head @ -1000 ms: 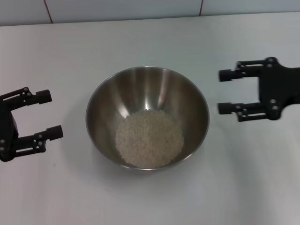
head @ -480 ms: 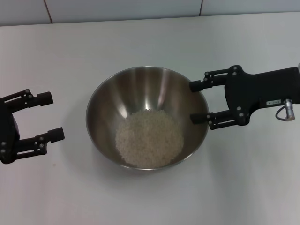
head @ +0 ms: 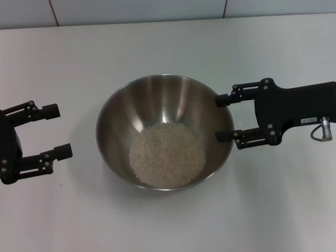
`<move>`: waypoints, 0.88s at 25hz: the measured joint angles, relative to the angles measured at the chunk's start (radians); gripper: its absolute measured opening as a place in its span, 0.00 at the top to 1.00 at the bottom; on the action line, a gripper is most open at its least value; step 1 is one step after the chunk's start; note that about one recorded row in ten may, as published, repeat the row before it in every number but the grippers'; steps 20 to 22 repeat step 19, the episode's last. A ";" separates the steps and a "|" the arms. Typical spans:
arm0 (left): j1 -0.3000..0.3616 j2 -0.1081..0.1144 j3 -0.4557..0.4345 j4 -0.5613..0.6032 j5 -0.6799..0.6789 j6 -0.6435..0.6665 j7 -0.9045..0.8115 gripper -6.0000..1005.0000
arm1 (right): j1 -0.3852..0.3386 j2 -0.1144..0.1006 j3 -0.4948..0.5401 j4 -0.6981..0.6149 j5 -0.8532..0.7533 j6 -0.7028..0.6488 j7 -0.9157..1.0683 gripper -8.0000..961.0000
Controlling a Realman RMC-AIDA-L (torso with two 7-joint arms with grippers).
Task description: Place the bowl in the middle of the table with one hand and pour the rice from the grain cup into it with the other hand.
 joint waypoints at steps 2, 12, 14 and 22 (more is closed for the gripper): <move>-0.001 -0.002 0.003 0.000 0.000 0.000 0.000 0.22 | -0.002 0.001 0.000 0.002 0.000 0.000 0.000 0.26; -0.037 -0.024 0.066 0.000 0.000 -0.006 0.001 0.22 | -0.002 0.002 -0.001 0.025 0.004 0.000 -0.023 0.26; -0.042 -0.026 0.070 0.000 0.000 -0.007 0.001 0.22 | -0.003 0.002 -0.001 0.027 0.009 0.000 -0.026 0.26; -0.050 -0.027 0.073 0.000 0.000 -0.007 0.000 0.22 | -0.005 0.002 -0.001 0.028 0.014 0.000 -0.027 0.26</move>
